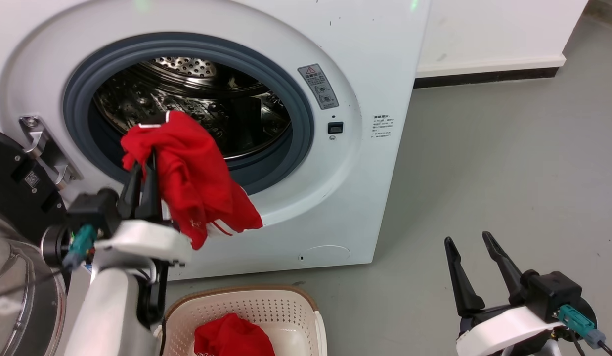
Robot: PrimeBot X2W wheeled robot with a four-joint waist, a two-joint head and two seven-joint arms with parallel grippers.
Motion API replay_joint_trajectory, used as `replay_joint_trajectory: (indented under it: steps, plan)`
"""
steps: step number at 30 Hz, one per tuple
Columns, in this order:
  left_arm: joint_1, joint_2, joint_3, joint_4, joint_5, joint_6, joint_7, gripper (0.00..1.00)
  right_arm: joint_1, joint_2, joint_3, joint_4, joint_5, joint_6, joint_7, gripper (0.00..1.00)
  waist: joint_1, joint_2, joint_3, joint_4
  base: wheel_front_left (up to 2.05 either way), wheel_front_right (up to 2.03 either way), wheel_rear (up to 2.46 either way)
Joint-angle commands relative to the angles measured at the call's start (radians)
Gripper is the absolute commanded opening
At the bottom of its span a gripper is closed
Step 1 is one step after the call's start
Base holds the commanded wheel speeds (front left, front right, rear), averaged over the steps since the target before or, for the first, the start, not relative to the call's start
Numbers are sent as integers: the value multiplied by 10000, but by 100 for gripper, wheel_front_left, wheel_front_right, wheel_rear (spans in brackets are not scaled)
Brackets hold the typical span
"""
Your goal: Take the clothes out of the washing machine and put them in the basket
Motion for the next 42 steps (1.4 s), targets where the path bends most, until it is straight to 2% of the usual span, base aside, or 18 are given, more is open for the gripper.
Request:
replay_joint_trajectory:
  steps: [1, 10, 13, 16, 21, 26, 35, 42]
  plan:
    - [483, -42, -45, -610, 11, 86, 114, 0, 137, 5, -28, -105, -5, -7, 42, 100, 3, -1, -18, 94, 0, 0, 0]
    - [3476, -329, -147, -4368, -118, 755, 1108, 0, 219, 5, -164, -373, -43, -5, 133, 100, 3, -1, 273, 329, 0, 0, 0]
    - [4204, -484, -271, -4997, -150, 927, 1347, 0, 95, 5, -189, -458, -83, -5, 149, 100, 3, -1, 489, 419, 0, 0, 0]
    - [4742, -591, -367, -4996, -239, 1037, 1479, 0, -42, 7, -187, -514, -116, -5, 179, 100, 3, -1, 748, 512, 0, 0, 0]
    - [4959, -804, -561, -3828, -488, 992, 1309, 0, -350, 5, -83, -617, -150, -5, 185, 100, 3, -1, 1359, 582, 0, 0, 0]
    - [4343, -915, -722, -1780, -689, 773, 859, 0, -770, 5, 121, -681, -196, -5, 164, 100, 3, -1, 2225, 438, 0, 0, 0]
    - [2010, -892, -972, 1967, -683, 162, 290, 0, -1670, 5, 479, -616, -178, -5, -2, 100, 3, -1, 4089, -8, 0, 0, 0]
    - [-24, -880, -1269, 4450, -465, -207, 58, 0, -2396, 5, 826, -549, -11, -7, -247, 100, 3, -1, 5500, -609, 0, 0, 0]
